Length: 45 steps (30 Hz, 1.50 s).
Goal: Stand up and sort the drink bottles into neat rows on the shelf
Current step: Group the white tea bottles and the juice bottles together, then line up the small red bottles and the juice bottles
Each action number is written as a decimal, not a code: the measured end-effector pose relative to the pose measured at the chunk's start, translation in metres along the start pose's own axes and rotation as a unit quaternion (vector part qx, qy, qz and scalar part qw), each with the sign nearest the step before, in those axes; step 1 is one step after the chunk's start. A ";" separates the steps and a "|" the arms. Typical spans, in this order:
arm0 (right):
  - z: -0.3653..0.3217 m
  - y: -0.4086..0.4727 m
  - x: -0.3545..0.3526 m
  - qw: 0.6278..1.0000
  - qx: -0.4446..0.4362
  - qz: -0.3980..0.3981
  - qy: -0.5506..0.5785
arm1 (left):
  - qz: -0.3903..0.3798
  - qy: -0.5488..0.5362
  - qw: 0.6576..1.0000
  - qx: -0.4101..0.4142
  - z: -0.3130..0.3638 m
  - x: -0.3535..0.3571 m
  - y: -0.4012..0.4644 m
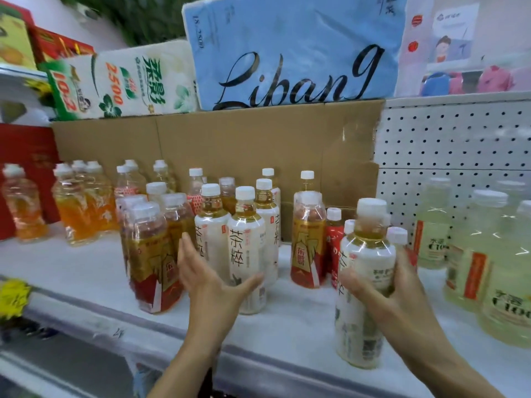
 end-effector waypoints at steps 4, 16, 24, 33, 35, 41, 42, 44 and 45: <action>0.010 0.019 0.054 1.000 -0.010 -0.025 0.008 | -0.081 -0.037 0.996 -0.006 -0.018 0.008 0.013; 0.042 0.064 0.116 0.998 -0.062 0.024 -0.015 | -0.143 -0.050 0.988 0.021 -0.036 0.021 0.053; 0.028 0.122 0.076 0.985 -0.013 0.030 -0.169 | -0.155 -0.015 0.988 0.011 -0.024 0.022 0.036; 0.016 0.088 0.052 0.988 -0.012 -0.018 -0.155 | -0.167 0.005 0.986 -0.002 -0.025 0.027 0.034; 0.010 0.069 0.041 0.989 -0.021 -0.013 -0.145 | -0.169 0.013 0.985 0.002 -0.024 0.033 0.036; 0.008 0.041 0.027 0.995 -0.014 0.014 -0.100 | -0.181 0.027 0.983 0.013 -0.017 0.049 0.041; 0.009 0.039 0.028 0.995 -0.008 0.011 -0.094 | -0.188 0.030 0.982 0.012 -0.015 0.050 0.042; 0.013 0.035 0.029 0.996 0.004 0.005 -0.084 | -0.202 0.042 0.979 0.003 -0.013 0.050 0.043; 0.015 0.033 0.030 0.997 0.007 0.005 -0.080 | -0.209 0.048 0.977 -0.001 -0.013 0.048 0.043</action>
Point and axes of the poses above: each hand's wrist, its own y-axis towards the middle knuckle, its own x-axis out of the palm, z = x × y, the point moved 2 cm from there along y, towards the middle knuckle, and after that the axes turned 4 degrees about -x, right-handed, at the moved point
